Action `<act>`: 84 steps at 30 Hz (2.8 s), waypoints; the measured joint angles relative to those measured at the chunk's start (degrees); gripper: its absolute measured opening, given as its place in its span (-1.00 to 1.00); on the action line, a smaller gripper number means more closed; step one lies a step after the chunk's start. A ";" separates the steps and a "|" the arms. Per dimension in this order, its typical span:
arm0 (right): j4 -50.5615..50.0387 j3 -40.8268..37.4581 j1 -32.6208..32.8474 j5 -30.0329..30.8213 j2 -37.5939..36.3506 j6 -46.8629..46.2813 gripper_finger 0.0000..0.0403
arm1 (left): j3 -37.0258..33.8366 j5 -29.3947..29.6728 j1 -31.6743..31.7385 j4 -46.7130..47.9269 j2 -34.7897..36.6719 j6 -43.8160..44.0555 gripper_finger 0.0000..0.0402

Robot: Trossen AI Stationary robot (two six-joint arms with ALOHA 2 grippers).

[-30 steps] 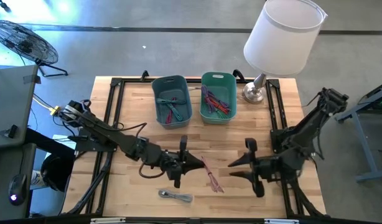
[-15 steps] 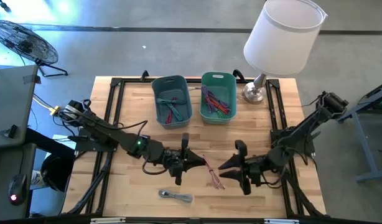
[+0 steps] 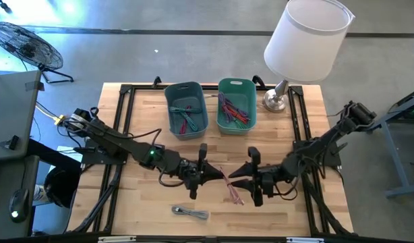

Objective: Pick & Place USB Port
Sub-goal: Put the pink charger cable into the green bin, then put the black and white charger cable into the blue bin

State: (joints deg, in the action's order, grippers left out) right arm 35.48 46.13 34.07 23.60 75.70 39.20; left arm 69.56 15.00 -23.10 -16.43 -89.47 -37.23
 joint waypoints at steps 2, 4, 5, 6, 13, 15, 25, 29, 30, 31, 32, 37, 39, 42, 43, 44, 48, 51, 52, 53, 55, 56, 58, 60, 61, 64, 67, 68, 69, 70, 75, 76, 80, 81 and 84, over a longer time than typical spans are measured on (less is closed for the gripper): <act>0.02 0.00 -0.61 -1.30 0.00 -0.06 -0.43 | 0.00 -0.17 0.31 0.38 -0.06 0.02 -1.00; 0.02 0.00 -1.19 -2.60 0.00 -0.36 -0.43 | 0.00 -0.71 0.59 0.37 -0.40 0.00 -1.00; 0.02 0.00 -1.49 -3.00 0.00 -0.61 -0.43 | 0.00 -0.71 0.75 0.62 -0.47 0.00 -1.00; 0.03 0.00 -1.68 -3.17 0.00 -0.68 -0.43 | 0.00 -0.81 0.76 0.91 -0.48 0.01 -1.00; -1.02 0.00 -1.86 -2.43 -0.01 -0.78 -0.76 | 0.02 -1.13 1.84 2.78 -0.48 0.61 -0.99; -1.96 0.06 -1.84 -1.37 -0.06 -0.42 -0.92 | 0.02 -0.76 1.82 3.57 -0.48 0.36 -0.95; -4.48 0.07 -1.84 5.00 -0.07 -1.92 -0.95 | -0.04 3.59 1.73 3.55 0.78 -2.95 -0.58; -7.20 0.00 -1.84 5.08 0.09 -2.33 -0.97 | 0.13 3.65 1.71 2.49 1.50 -3.02 -0.39; -7.21 -0.02 -1.84 5.64 0.09 -2.34 -0.97 | 0.12 3.66 1.71 3.05 1.80 -3.03 -0.34; -7.08 -0.02 -1.84 6.27 0.07 -2.34 -0.97 | 0.04 3.67 1.71 3.58 1.98 -3.02 -0.28; -7.08 -0.02 -1.84 7.23 0.01 -2.34 -0.97 | 0.03 3.95 1.73 3.50 2.08 -3.04 -0.22; -7.04 -0.02 -2.15 27.52 0.00 -1.90 -0.98 | 0.02 13.06 0.92 8.06 4.39 -3.06 -0.03; -7.05 -0.02 -3.42 38.82 0.00 -2.77 -0.98 | 0.02 20.33 -0.04 10.70 5.70 -2.94 -0.01; -7.73 -0.02 -6.06 51.23 -0.77 -7.71 -0.98 | 0.07 33.64 -2.21 13.41 6.57 -3.03 -0.01; -8.79 -0.02 -6.96 52.41 -1.30 -9.88 -0.98 | 0.04 38.32 -3.13 14.16 6.60 -3.04 -0.01; -10.07 -0.02 -7.69 52.46 -1.95 -12.06 -0.98 | 0.04 42.51 -3.89 14.52 6.60 -3.05 -0.01; -16.03 -0.02 -11.44 48.18 -3.54 -21.57 -0.98 | 0.04 53.53 -6.06 17.76 6.62 -3.02 -0.01; -21.28 0.00 -15.57 43.72 -3.85 -29.81 -0.98 | 0.04 55.42 -6.99 20.89 6.62 -2.17 -0.01; -23.45 0.00 -17.04 41.84 -3.84 -32.50 -0.98 | 0.04 55.33 -7.07 21.77 6.62 -1.17 -0.01; -25.85 0.00 -18.65 39.59 -3.80 -35.61 -0.98 | 0.04 54.94 -7.09 22.61 6.62 0.00 -0.01; -30.88 0.00 -22.24 34.18 -3.78 -42.49 -0.98 | 0.04 54.29 -7.42 24.86 6.62 2.43 -0.01; -33.20 0.00 -24.01 31.74 -3.78 -45.68 -0.98 | 0.04 54.01 -7.42 25.95 6.62 3.40 -0.01; -37.50 0.00 -27.30 28.67 -3.78 -50.41 -0.98 | 0.04 53.04 -7.42 28.69 6.62 5.90 -0.01; -40.38 0.00 -30.24 27.09 -3.41 -53.37 -0.98 | 0.04 52.21 -7.40 31.47 6.62 8.68 -0.01; -41.23 0.00 -31.49 26.34 -3.37 -54.24 -0.98 | 0.04 51.63 -7.33 32.71 6.62 9.95 -0.01; -42.00 0.00 -34.56 23.39 -3.33 -55.21 -0.89 | 0.02 50.65 -7.31 35.94 6.62 13.30 -0.01; -41.55 0.00 -36.72 21.24 -3.34 -53.60 -0.74 | 0.02 49.57 -7.31 38.43 6.62 15.98 -0.01; -41.55 0.00 -37.23 21.15 -3.34 -53.08 -0.68 | 0.02 49.17 -7.31 39.07 6.62 16.76 -0.01; -41.51 0.00 -37.66 21.17 -3.34 -53.00 -0.63 | 0.02 48.72 -7.31 39.73 6.62 17.46 -0.01; -41.46 0.00 -38.08 21.13 -3.34 -53.30 -0.59 | 0.02 48.27 -7.31 40.30 6.62 18.29 -0.01; -41.67 0.00 -39.08 18.68 -3.34 -55.67 -0.35 | 0.00 46.86 -7.31 42.75 6.62 21.09 -0.01; -41.70 0.00 -39.18 17.91 -3.34 -55.69 -0.30 | 0.00 46.83 -7.31 43.09 6.62 21.53 -0.01; -41.73 0.00 -38.99 18.04 -3.34 -55.63 -0.10 | 0.00 46.01 -7.31 44.07 6.62 23.02 -0.01; -41.66 0.00 -38.84 18.12 -3.34 -55.44 -0.05 | 0.00 45.82 -7.31 44.07 6.62 23.05 -0.01; -40.98 0.00 -38.06 18.05 -3.34 -53.89 0.07 | 0.00 45.16 -7.31 44.31 6.62 23.12 -0.01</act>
State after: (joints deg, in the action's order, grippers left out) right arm -5.49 46.13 -3.99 41.65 72.36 -14.68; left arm 69.56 60.17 -30.41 27.88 -82.85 -14.11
